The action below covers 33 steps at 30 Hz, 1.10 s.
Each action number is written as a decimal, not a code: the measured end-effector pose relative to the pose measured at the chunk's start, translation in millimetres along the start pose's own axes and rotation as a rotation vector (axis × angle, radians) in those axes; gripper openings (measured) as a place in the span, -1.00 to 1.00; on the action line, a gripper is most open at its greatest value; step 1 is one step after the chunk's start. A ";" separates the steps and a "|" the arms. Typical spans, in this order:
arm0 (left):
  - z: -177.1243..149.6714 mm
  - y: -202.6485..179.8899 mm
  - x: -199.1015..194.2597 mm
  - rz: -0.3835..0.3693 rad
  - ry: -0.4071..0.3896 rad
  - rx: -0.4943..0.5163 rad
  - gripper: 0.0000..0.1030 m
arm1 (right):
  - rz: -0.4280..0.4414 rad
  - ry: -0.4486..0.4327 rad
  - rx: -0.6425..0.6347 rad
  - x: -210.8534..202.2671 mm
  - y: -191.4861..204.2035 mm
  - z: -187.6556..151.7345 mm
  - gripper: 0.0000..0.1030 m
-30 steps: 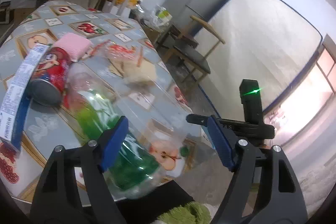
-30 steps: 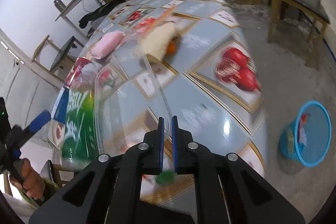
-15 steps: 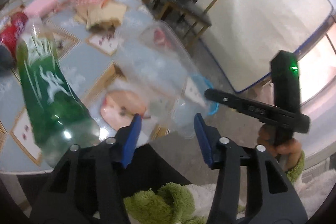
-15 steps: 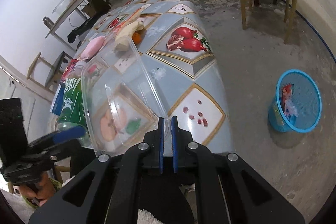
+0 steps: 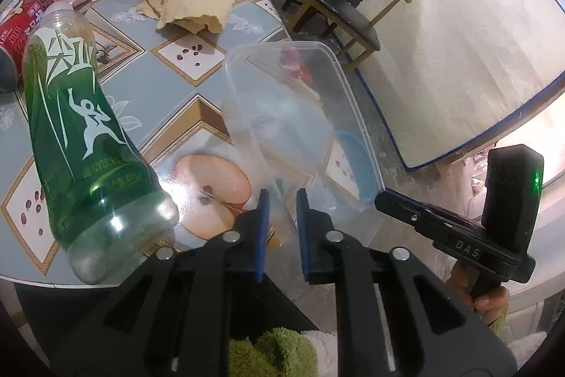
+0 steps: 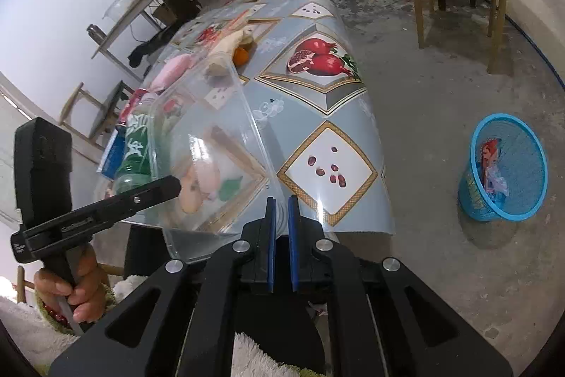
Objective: Collect trash
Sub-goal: 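Grasp the clear plastic container with the left gripper and lift it, then grasp the green drink bottle with the right gripper and lift it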
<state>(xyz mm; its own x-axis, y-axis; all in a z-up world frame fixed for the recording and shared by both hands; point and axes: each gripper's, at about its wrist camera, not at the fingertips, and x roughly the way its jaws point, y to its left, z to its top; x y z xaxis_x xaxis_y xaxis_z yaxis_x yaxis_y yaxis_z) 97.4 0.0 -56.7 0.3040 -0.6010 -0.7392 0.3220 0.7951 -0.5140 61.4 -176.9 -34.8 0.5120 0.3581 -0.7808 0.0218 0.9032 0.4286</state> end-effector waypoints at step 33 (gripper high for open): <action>17.8 135.0 -158.4 -0.190 -0.392 -0.285 -0.96 | 0.418 0.147 -0.045 94.0 86.2 129.7 0.12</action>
<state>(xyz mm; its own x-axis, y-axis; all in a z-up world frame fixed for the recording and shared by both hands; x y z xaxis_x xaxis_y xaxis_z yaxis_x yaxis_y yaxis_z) 108.6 201.1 -1.2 0.5943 -0.6793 -0.4306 0.1642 0.6266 -0.7619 222.8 -96.0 -12.3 0.3410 0.7215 -0.6026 -0.2005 0.6821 0.7032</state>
